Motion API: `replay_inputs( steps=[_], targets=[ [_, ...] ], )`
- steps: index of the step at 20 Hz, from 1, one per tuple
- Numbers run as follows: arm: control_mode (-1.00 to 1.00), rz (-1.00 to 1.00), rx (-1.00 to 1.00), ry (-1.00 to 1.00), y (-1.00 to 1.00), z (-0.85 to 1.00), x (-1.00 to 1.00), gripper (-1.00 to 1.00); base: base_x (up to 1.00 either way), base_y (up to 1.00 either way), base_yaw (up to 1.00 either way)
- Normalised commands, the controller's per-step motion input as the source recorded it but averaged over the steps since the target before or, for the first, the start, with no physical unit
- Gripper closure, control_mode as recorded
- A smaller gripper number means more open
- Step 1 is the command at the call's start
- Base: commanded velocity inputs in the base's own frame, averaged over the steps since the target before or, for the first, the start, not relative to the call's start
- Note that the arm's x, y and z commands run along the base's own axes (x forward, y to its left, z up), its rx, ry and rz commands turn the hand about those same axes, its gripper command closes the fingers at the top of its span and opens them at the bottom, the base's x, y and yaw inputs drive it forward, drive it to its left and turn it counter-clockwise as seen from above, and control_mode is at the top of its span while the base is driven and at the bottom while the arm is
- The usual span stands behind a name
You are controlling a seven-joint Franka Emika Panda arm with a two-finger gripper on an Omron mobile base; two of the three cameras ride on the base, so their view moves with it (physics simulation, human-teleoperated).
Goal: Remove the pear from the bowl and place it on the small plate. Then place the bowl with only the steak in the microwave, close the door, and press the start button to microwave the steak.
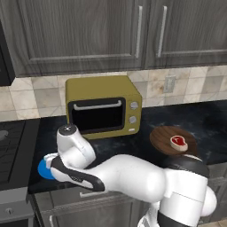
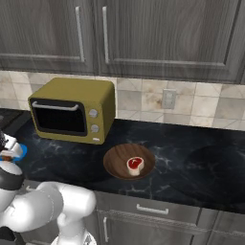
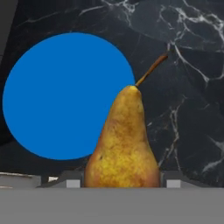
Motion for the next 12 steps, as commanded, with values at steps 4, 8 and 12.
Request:
replay_inputs(
  steps=[4,8,12],
  targets=[
    [-1.0,0.0,-0.03,0.04,0.28,-0.17,0.23,1.0,0.0,0.0,0.0],
    [-1.0,0.0,-0.02,0.0,0.39,-0.01,0.19,1.0,0.0,0.0,0.0],
    [-1.0,0.0,-0.03,0.01,0.36,-0.2,0.17,1.0,0.0,0.0,0.0]
  ],
)
